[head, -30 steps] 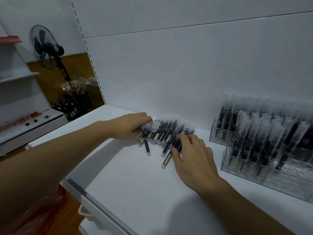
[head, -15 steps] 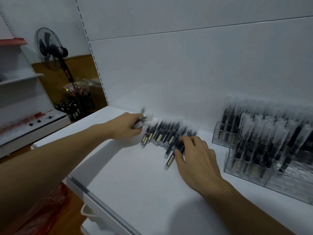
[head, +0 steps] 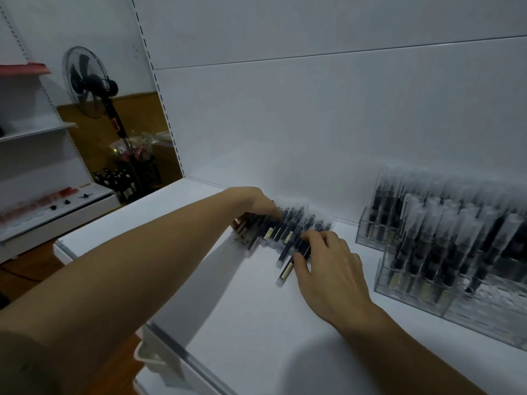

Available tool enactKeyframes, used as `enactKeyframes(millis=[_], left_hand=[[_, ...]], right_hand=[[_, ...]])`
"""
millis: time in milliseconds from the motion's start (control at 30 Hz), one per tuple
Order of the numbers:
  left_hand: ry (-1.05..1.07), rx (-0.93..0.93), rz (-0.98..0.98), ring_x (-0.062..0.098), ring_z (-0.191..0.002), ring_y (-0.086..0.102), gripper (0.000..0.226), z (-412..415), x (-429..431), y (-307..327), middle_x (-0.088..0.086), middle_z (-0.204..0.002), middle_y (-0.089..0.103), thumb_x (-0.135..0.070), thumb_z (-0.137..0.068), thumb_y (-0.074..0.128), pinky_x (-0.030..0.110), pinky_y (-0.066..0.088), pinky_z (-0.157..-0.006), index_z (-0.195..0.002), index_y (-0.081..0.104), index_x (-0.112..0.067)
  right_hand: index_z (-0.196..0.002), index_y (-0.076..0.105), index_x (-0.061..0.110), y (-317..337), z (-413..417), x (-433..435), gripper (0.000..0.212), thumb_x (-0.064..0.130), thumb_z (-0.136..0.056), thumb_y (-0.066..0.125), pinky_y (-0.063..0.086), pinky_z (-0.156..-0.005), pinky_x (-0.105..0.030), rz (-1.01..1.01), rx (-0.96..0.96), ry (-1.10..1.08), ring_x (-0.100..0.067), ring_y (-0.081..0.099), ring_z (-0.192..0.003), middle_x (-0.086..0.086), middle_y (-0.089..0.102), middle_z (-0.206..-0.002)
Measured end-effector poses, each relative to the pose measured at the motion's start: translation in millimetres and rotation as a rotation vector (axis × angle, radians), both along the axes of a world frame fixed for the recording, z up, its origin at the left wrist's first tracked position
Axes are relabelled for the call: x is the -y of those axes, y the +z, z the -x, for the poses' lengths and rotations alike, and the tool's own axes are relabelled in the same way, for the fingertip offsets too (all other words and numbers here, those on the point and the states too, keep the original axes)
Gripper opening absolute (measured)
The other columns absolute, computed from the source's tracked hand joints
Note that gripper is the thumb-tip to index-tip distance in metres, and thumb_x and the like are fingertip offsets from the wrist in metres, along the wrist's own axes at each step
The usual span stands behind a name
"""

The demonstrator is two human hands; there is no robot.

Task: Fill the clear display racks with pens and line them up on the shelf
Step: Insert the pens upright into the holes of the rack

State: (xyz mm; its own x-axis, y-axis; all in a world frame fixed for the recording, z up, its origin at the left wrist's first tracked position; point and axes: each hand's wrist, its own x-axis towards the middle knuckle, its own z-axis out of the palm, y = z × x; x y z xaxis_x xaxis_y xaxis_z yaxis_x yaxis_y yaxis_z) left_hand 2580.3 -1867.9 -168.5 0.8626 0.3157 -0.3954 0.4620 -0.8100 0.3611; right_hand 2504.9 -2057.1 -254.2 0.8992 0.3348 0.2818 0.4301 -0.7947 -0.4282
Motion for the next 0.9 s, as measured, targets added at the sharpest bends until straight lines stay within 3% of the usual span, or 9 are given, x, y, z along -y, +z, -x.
enactKeyframes(millis=[67, 167, 267, 333, 567, 667, 767, 833, 900], left_hand=[[-0.032, 0.018, -0.037, 0.034, -0.108, 0.061, 0.048, -3.5, 10.3, -0.1, 0.014, -0.112, 0.056, -0.044, -0.092, 0.066, 0.042, 0.054, -0.090, -0.116, 0.054, -0.005], [-0.036, 0.088, -0.075, 0.031, -0.093, 0.060, 0.040, -9.5, 19.4, -1.6, 0.013, -0.106, 0.056, -0.041, -0.088, 0.070, 0.037, 0.052, -0.080, -0.099, 0.056, -0.006], [-0.023, 0.079, -0.059, 0.035, -0.101, 0.064, 0.047, -11.9, 14.8, -3.2, 0.016, -0.113, 0.061, -0.041, -0.086, 0.073, 0.042, 0.056, -0.091, -0.108, 0.058, -0.002], [0.026, 0.089, 0.054, 0.039, -0.103, 0.068, 0.052, -10.8, 7.1, -8.2, 0.021, -0.115, 0.067, -0.037, -0.082, 0.076, 0.049, 0.057, -0.091, -0.112, 0.062, 0.002], [0.228, 0.335, 0.443, 0.033, -0.076, 0.072, 0.020, 1.0, -16.5, -17.7, 0.018, -0.083, 0.069, -0.007, -0.078, 0.072, 0.052, 0.061, -0.079, -0.094, 0.063, 0.002], [0.274, 0.457, 0.675, 0.031, -0.072, 0.073, 0.021, 8.8, -25.6, -10.9, 0.024, -0.084, 0.071, 0.001, -0.082, 0.068, 0.041, 0.062, -0.067, -0.100, 0.061, 0.010], [0.230, 0.580, 0.829, 0.028, -0.070, 0.069, 0.011, 23.1, -21.6, 1.1, 0.023, -0.088, 0.071, -0.002, -0.089, 0.067, 0.041, 0.060, -0.070, -0.093, 0.063, 0.007], [0.197, 0.662, 0.922, 0.025, -0.067, 0.067, 0.008, 35.0, -12.1, 9.9, 0.018, -0.084, 0.069, -0.005, -0.092, 0.066, 0.040, 0.059, -0.071, -0.090, 0.064, 0.003], [0.175, 0.740, 1.055, 0.021, -0.065, 0.064, 0.008, 47.4, 2.2, 18.8, 0.013, -0.080, 0.067, -0.007, -0.094, 0.066, 0.036, 0.059, -0.068, -0.092, 0.063, 0.001]], right_hand=[[-0.135, 0.046, 0.031, -0.6, -0.4, 0.0, 0.033, 0.044, -0.105, 0.042, 0.043, -0.100, -0.039, -0.014, -0.001, -0.002, -0.018, 0.049, -0.119, 0.005, 0.050, -0.132], [-0.133, 0.047, 0.031, -0.4, -0.1, -0.7, 0.032, 0.043, -0.104, 0.041, 0.043, -0.099, -0.039, -0.018, -0.003, -0.009, -0.018, 0.049, -0.118, 0.005, 0.050, -0.130], [-0.135, 0.047, 0.030, -0.3, -1.0, -0.3, 0.033, 0.043, -0.104, 0.041, 0.042, -0.099, -0.040, -0.021, -0.005, -0.014, -0.019, 0.049, -0.118, 0.004, 0.050, -0.130], [-0.135, 0.046, 0.030, 0.0, -1.5, 0.5, 0.034, 0.043, -0.104, 0.041, 0.042, -0.099, -0.040, -0.024, -0.007, -0.013, -0.019, 0.049, -0.119, 0.004, 0.050, -0.130], [-0.137, 0.047, 0.030, 1.2, -1.9, 0.6, 0.036, 0.042, -0.104, 0.042, 0.042, -0.098, -0.040, -0.024, -0.006, -0.015, -0.019, 0.048, -0.120, 0.004, 0.049, -0.132], [-0.138, 0.048, 0.029, 1.4, -1.2, 0.6, 0.036, 0.041, -0.104, 0.044, 0.041, -0.099, -0.040, -0.037, -0.016, -0.012, -0.019, 0.048, -0.120, 0.004, 0.049, -0.133], [-0.138, 0.048, 0.028, 2.6, 1.5, 0.9, 0.036, 0.040, -0.104, 0.046, 0.043, -0.101, -0.039, -0.054, 0.002, -0.006, -0.020, 0.047, -0.122, 0.003, 0.047, -0.136], [-0.136, 0.050, 0.028, 8.8, 6.6, 1.8, 0.034, 0.038, -0.103, 0.049, 0.047, -0.099, -0.040, -0.151, 0.045, 0.030, -0.017, 0.048, -0.120, 0.007, 0.046, -0.132], [-0.125, 0.054, 0.031, 22.1, 13.6, 4.1, 0.022, 0.035, -0.103, 0.050, 0.051, -0.089, -0.037, -0.332, 0.090, 0.094, -0.010, 0.052, -0.105, 0.013, 0.049, -0.118]])
